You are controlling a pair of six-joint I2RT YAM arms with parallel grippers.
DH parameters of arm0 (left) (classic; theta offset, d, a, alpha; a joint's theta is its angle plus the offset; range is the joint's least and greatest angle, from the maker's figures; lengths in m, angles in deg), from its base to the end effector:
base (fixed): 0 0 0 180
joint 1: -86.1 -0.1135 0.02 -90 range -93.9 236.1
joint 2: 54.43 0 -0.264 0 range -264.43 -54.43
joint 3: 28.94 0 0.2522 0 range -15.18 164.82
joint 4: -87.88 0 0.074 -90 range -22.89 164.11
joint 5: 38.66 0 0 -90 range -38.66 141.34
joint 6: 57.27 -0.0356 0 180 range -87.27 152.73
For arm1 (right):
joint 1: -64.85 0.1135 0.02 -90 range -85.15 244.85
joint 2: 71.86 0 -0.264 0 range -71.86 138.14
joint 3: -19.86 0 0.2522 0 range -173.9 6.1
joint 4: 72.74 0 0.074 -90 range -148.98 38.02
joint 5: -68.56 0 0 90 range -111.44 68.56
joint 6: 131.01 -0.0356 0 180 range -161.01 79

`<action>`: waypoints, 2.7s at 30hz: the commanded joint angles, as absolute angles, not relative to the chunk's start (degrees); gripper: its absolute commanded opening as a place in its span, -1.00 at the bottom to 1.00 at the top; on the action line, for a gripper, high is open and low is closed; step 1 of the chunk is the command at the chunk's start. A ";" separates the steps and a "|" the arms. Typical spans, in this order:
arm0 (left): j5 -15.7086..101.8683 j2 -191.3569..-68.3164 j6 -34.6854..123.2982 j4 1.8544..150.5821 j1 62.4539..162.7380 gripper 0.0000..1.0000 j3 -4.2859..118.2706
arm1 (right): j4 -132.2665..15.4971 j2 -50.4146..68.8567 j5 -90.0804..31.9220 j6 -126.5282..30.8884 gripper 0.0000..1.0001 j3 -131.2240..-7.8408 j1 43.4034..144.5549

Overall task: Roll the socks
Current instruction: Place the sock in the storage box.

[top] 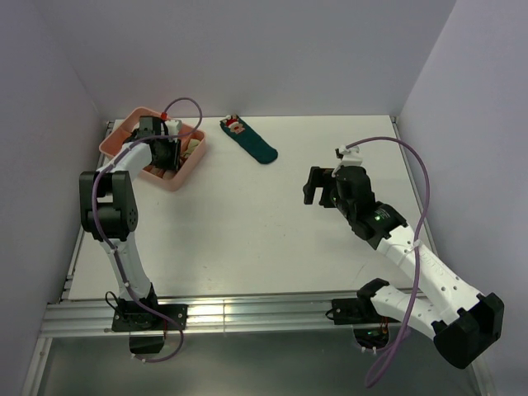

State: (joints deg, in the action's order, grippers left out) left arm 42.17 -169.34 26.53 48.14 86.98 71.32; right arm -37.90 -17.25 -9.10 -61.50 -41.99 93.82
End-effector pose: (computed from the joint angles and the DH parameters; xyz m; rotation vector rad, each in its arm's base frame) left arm 0.4386 -0.0124 0.2004 0.2194 2.5005 -0.1636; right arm 0.1906 0.0968 0.3101 -0.0177 2.0554 0.3183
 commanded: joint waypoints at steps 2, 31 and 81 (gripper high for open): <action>42.38 -165.97 26.93 46.78 87.24 -0.24 73.42 | -38.68 -17.37 -9.75 -61.13 0.98 -44.61 93.33; 41.76 -172.47 28.07 43.62 87.42 -0.06 75.96 | -39.82 -14.64 -12.47 -61.48 0.95 -45.84 93.07; 42.92 -165.69 29.48 49.69 90.05 -0.36 67.08 | -40.61 -17.63 -17.57 -65.61 0.92 -43.38 93.07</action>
State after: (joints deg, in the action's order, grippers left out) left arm 48.01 -162.98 29.79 51.63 89.84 65.27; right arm -38.77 -15.72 -17.03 -64.34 -43.87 93.54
